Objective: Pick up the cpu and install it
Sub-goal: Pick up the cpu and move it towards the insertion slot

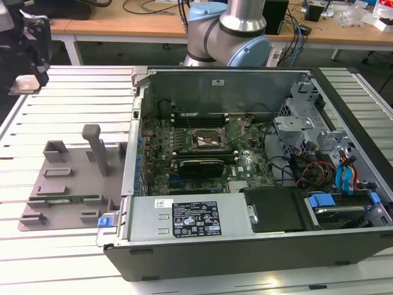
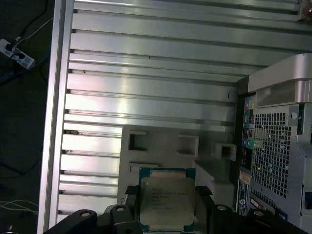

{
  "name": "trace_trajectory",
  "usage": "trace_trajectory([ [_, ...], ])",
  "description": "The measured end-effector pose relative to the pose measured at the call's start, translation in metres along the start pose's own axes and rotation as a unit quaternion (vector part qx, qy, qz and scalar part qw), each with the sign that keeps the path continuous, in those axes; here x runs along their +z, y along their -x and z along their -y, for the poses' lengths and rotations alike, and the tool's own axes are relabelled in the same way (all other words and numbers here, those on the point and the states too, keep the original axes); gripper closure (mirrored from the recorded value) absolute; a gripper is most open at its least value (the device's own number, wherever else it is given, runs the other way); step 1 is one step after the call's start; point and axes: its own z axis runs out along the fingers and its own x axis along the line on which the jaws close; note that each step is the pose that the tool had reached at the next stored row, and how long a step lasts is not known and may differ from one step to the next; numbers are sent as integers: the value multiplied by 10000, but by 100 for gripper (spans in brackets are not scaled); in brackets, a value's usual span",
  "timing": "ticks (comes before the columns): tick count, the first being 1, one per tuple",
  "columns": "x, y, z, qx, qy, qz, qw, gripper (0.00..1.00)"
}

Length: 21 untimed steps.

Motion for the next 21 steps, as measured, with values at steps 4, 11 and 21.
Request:
trace_trajectory([
  [4,8,284,22,0,1,-11,10000,45],
  [11,18,739,59,0,3,-32,10000,45],
  [21,30,1248,99,0,5,-58,10000,45],
])
